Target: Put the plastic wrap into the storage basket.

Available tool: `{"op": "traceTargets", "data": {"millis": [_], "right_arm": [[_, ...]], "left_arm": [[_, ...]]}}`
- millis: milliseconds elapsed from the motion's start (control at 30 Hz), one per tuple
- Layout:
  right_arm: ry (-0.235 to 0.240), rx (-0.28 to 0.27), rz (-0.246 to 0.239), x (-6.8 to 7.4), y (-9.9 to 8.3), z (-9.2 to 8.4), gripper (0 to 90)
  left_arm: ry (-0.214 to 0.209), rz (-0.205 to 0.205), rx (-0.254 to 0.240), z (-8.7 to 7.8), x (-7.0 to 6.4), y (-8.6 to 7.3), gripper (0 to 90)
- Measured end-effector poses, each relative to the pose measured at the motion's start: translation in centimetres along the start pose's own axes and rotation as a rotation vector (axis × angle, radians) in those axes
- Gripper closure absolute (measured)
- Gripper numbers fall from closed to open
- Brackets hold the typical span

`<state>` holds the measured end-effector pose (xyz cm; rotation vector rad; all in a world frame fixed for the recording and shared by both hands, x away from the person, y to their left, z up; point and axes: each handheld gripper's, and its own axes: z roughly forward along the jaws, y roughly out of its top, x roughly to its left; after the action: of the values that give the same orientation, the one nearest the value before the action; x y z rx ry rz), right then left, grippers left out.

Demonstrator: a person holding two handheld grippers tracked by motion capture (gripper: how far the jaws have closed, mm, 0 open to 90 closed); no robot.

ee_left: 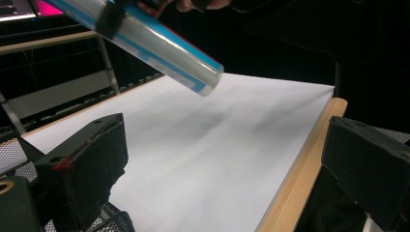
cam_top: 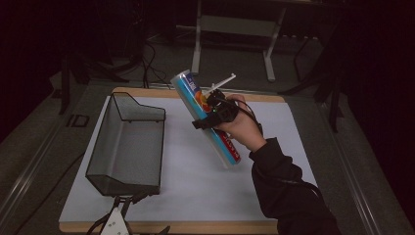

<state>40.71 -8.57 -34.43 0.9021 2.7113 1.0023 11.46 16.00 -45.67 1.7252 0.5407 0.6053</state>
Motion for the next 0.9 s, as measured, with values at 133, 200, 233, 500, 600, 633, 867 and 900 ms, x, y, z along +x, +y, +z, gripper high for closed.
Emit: {"op": "traceTargets", "data": {"millis": [133, 200, 233, 500, 600, 633, 867, 900], "right_arm": [[-0.001, -0.042, 0.008, 0.8, 1.0, -0.1, 31.7], [0.002, -0.069, 0.013, 1.6, 1.9, -0.1, 31.7], [0.002, -0.069, 0.013, 1.6, 1.9, -0.1, 31.7], [0.039, -0.154, -0.006, 4.1, 4.0, 0.4, 31.7], [0.075, -0.191, 0.020, 4.8, 4.6, 0.9, 31.7], [0.076, -0.202, 0.030, 5.1, 4.8, 1.1, 31.7], [0.140, -0.277, 0.087, 6.7, 5.9, 2.5, 31.7], [0.142, -0.288, 0.098, 7.0, 6.0, 2.7, 31.7]], "left_arm": [[-0.006, -0.003, 0.005, 0.1, 0.0, 0.0, 3.2], [-0.004, -0.003, 0.004, 0.1, 0.0, 0.0, 3.2], [-0.007, -0.005, 0.003, 0.1, 0.0, 0.0, 3.2], [0.012, 0.001, -0.011, -0.1, 0.1, -0.1, 3.2], [0.014, 0.000, -0.011, -0.1, 0.1, -0.1, 3.2], [0.015, 0.001, -0.012, -0.1, 0.1, -0.1, 3.2], [0.011, -0.002, -0.012, -0.1, 0.1, -0.1, 3.2], [0.010, -0.001, -0.013, -0.2, 0.1, -0.1, 3.2]]}}
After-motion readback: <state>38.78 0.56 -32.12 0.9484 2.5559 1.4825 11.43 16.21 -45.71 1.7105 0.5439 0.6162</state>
